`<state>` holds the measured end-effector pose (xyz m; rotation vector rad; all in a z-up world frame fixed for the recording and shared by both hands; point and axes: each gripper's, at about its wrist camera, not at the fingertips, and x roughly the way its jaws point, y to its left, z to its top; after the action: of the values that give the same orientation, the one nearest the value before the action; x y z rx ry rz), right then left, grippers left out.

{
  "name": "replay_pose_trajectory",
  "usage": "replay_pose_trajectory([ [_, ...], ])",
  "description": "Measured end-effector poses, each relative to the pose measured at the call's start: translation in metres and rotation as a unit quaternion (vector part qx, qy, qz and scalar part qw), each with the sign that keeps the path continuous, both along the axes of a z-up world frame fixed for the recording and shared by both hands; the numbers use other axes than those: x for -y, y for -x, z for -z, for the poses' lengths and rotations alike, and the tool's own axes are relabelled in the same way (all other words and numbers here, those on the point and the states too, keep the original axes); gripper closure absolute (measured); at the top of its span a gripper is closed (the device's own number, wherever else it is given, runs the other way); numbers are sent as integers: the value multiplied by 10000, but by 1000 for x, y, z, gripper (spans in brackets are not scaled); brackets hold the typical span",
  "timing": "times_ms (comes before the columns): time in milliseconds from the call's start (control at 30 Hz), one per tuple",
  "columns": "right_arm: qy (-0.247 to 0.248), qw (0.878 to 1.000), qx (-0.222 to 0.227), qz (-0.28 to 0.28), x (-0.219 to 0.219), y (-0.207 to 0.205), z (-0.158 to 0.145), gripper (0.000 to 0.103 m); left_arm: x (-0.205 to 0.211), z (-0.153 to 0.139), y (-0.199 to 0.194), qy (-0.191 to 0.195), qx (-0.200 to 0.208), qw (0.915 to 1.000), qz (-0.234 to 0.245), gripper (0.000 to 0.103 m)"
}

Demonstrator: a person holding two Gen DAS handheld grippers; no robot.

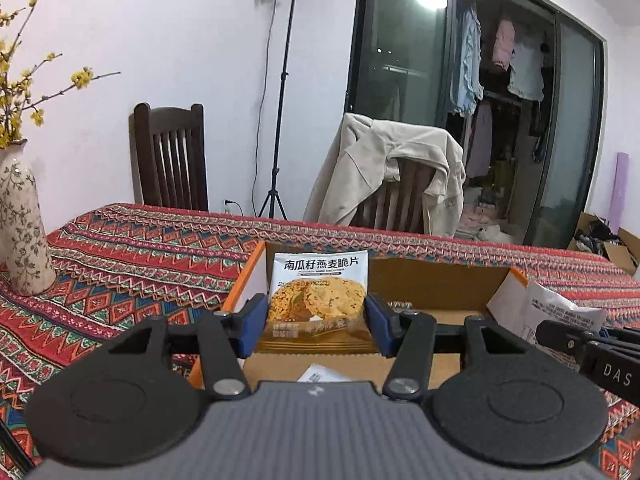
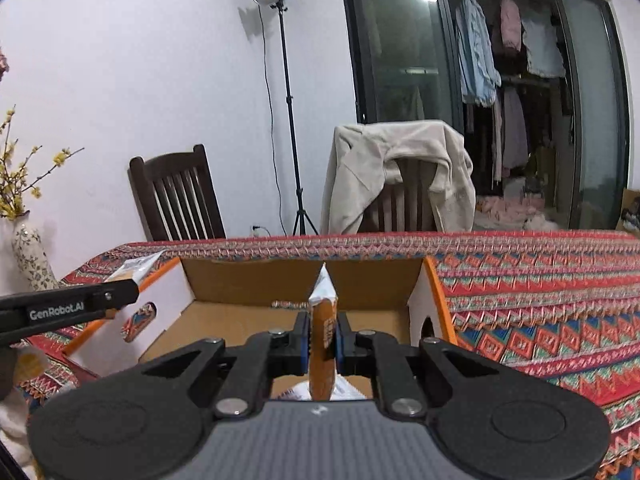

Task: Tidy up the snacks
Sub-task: 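Carry both packets over the box and open both grippers to drop them, then withdraw both grippers from the box back toward the snack pile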

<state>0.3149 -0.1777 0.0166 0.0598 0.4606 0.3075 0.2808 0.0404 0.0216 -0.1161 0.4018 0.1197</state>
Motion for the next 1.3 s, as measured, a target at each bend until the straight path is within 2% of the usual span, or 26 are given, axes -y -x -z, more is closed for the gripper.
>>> replay_pose_trajectory([
  [133, -5, 10000, -70, -54, 1, -1, 7, 91, 7, 6, 1, -77, -42, 9999, 84, 48],
  [200, 10, 9999, -116, -107, 0, -1, 10, 88, 7, 7, 4, -51, -26, 10000, 75, 44],
  [267, 63, 9998, -122, -118, 0, 2, 12, 86, 5, 7, 9, 3, 62, 10000, -37, 19],
  [300, 61, 9998, -125, -115, 0, 3, 13, 72, 3, 6, 12, 19, 141, 9998, -108, 16],
  [333, 49, 9999, -119, -103, 1, 4, 13, 48, 2, 5, 14, 35, 189, 9997, -133, 11],
  [367, 45, 9999, -94, -92, 2, 6, 13, 35, 0, 4, 16, 76, 216, 9996, -143, 2],
  [400, 35, 10000, -43, -63, 3, 8, 12, 14, 0, 3, 18, 128, 263, 9994, -160, 0],
  [433, 16, 10000, 35, -29, 4, 10, 11, 6, -1, 3, 21, 162, 328, 9991, -190, 0],
  [500, -21, 10000, 64, -24, 6, 13, 9, 1, -1, 2, 23, 170, 373, 9990, -191, 0],
  [933, 6, 9999, 67, 98, 9, 18, 11, 0, 6, 0, 32, 30, 462, 9989, -102, 0],
  [1100, 16, 9999, 119, 117, 11, 24, 8, 0, 7, -3, 40, 58, 514, 9986, -95, 0],
  [1300, 145, 9997, 167, 102, 12, 41, -2, 0, 4, -17, 58, 277, 360, 9989, -76, 0],
])
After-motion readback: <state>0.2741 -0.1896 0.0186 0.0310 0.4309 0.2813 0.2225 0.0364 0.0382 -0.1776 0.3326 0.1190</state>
